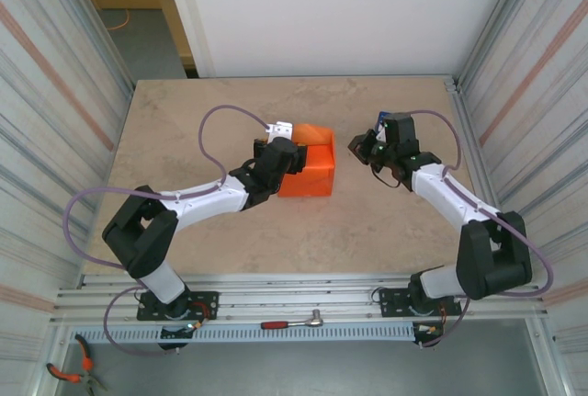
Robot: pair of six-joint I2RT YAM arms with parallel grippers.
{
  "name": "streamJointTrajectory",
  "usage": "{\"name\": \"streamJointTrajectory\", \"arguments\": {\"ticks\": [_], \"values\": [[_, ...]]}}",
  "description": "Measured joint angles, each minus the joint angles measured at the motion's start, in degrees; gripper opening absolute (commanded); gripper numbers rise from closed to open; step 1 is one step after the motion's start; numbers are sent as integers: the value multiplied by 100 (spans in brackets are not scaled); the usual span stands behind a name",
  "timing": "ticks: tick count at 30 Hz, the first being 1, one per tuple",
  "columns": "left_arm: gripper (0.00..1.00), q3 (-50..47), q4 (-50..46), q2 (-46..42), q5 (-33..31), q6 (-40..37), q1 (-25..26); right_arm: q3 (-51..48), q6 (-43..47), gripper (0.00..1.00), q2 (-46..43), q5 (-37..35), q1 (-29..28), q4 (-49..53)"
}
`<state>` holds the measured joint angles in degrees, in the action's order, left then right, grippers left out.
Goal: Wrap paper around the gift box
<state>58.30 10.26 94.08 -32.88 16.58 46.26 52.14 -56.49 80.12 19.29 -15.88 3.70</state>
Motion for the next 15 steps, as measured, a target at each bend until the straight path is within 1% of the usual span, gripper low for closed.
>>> {"name": "streamJointTrajectory", "arguments": {"ticks": [9, 15], "values": [[86, 33, -2, 26, -22, 0, 0, 181, -334, 0, 636, 203, -286, -518], [86, 33, -2, 26, -24, 0, 0, 319, -439, 0, 772, 269, -481, -721]]}}
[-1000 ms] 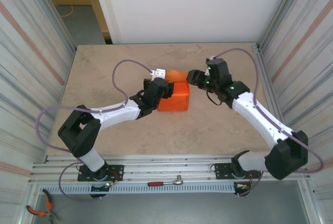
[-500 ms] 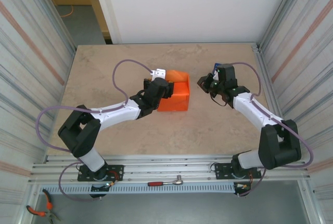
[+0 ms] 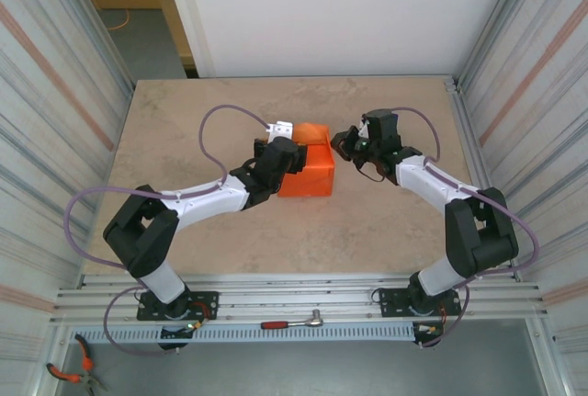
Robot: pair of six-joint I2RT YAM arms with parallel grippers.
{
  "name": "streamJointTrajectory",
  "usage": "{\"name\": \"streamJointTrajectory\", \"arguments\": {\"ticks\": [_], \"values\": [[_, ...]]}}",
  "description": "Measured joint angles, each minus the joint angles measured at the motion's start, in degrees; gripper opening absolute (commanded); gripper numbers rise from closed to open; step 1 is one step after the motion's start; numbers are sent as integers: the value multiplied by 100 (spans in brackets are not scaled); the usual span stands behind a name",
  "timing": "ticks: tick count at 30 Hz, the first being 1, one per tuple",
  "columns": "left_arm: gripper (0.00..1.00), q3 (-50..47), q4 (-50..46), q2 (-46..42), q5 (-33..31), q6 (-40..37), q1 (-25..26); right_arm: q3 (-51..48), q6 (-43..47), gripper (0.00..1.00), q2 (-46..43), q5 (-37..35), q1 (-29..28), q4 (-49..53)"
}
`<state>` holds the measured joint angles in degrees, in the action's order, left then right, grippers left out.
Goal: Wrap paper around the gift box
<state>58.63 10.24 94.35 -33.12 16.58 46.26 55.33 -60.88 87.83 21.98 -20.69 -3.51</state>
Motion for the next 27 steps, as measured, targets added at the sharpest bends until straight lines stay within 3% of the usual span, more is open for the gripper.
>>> {"name": "streamJointTrajectory", "arguments": {"ticks": [27], "values": [[86, 0, -2, 0, 2, 2, 0, -175, -13, 0, -439, -138, -302, -35]]}}
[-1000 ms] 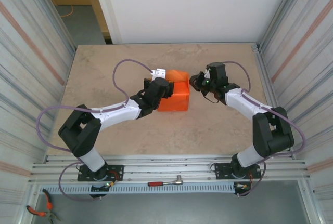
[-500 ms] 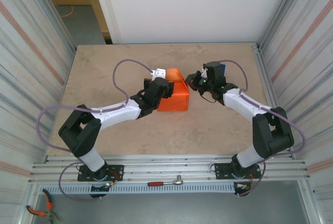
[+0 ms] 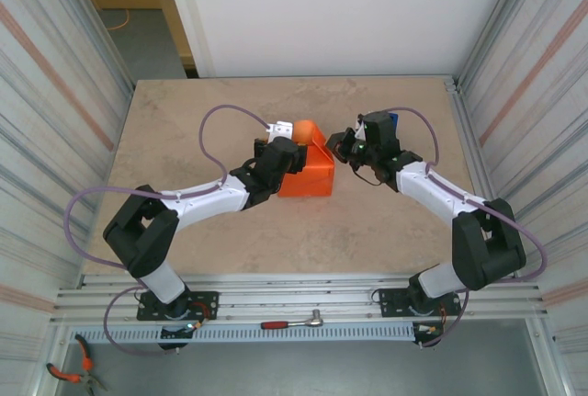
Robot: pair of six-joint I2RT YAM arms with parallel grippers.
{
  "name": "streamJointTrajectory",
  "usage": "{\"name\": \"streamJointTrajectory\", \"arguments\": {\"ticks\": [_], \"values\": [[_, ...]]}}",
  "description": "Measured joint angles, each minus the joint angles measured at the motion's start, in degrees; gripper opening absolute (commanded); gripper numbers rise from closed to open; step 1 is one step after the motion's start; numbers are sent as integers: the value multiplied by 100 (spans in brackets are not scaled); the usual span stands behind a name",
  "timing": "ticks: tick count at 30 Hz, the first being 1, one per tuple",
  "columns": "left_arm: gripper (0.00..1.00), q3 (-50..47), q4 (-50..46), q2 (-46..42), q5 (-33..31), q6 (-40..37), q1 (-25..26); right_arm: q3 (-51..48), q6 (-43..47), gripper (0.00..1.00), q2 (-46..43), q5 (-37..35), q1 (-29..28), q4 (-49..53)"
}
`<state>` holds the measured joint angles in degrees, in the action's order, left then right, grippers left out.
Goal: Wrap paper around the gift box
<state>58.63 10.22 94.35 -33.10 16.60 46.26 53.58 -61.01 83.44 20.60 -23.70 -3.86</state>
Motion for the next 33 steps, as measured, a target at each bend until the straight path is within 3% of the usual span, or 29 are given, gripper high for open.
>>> {"name": "streamJointTrajectory", "arguments": {"ticks": [33], "values": [[87, -15, -260, -144, 94, 90, -72, 278, 470, 0, 195, -2, -345, 472]]}}
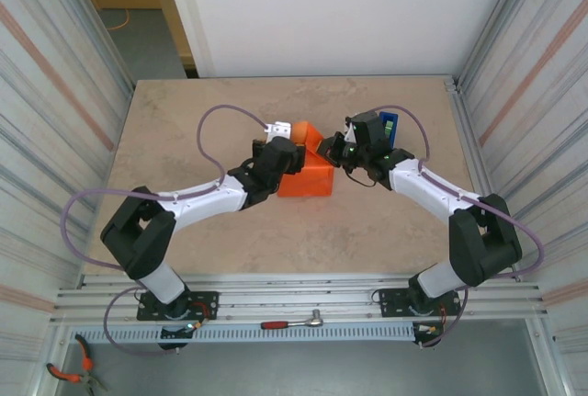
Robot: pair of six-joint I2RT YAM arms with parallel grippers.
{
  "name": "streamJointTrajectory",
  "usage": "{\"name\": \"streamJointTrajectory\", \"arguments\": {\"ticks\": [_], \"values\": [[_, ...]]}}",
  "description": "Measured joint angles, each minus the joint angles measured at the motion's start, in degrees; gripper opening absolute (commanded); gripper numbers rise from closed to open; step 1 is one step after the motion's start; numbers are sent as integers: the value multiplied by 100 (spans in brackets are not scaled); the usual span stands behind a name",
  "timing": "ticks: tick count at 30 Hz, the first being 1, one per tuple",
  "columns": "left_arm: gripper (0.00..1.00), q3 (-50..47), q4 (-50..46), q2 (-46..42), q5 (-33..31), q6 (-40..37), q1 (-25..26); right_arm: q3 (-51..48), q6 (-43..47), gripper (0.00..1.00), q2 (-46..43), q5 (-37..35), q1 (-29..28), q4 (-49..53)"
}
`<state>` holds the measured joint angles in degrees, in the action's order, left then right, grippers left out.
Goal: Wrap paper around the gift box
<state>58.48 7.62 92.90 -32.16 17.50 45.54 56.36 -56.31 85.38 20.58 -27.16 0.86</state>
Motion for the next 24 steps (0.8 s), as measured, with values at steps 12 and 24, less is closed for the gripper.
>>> {"name": "streamJointTrajectory", "arguments": {"ticks": [12, 24], "values": [[86, -13, -297, -472, 601, 186, -437, -48, 44, 0, -31, -105, -26, -48], [85, -203, -225, -363, 732, 205, -289, -42, 195, 0, -31, -81, -26, -63]]}}
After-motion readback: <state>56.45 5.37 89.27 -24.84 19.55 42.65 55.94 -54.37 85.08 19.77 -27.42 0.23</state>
